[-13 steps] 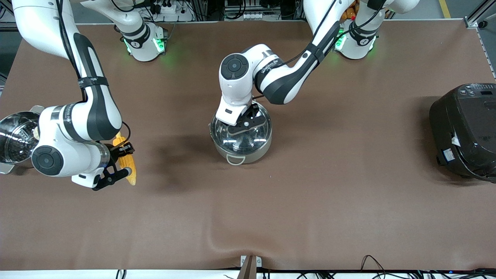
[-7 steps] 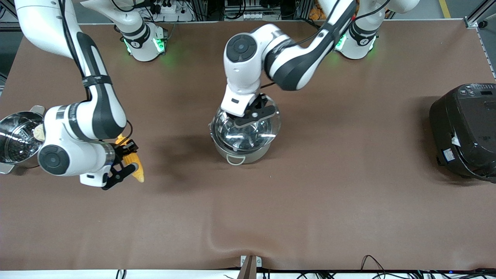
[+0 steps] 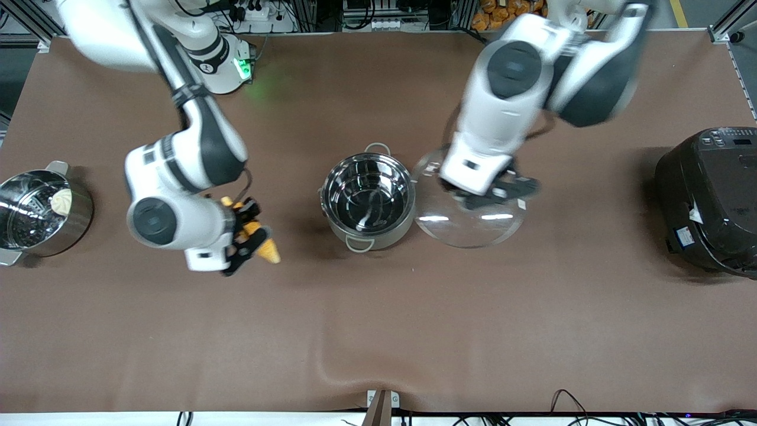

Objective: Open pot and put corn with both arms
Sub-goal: 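Lift the lid aside with the left gripper while the right gripper carries corn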

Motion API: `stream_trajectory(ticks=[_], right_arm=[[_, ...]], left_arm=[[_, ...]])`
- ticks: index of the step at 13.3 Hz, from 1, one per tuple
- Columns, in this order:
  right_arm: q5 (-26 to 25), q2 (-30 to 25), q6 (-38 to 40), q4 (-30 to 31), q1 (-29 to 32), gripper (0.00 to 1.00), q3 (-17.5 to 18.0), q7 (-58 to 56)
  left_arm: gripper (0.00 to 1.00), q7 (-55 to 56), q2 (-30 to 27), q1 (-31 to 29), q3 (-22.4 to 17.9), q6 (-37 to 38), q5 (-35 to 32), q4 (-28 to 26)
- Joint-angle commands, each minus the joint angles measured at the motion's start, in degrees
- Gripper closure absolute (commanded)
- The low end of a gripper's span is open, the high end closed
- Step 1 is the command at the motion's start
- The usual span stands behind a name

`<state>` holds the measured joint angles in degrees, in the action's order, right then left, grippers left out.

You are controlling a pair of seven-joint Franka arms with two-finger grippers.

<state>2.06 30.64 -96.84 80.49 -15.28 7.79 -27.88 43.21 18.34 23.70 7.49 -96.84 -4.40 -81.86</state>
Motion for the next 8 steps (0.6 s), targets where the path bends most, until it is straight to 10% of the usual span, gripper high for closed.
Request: stream_trajectory(ticks=[1,8], right_arm=[[-3.63,0.03,0.34,-1.92,-7.37,1.0,-0.49,1.93],[-11.45,4.68,-6.25,-3.24,-20.04,1.0,-0.49,14.87]], left_arm=[[1.0,-5.93,-4.62,-5.93,1.03,-4.9,-0.35,-10.04],[1.0,-13.86,-6.22,-14.29,0.94,-27.58,-0.96,-32.12]])
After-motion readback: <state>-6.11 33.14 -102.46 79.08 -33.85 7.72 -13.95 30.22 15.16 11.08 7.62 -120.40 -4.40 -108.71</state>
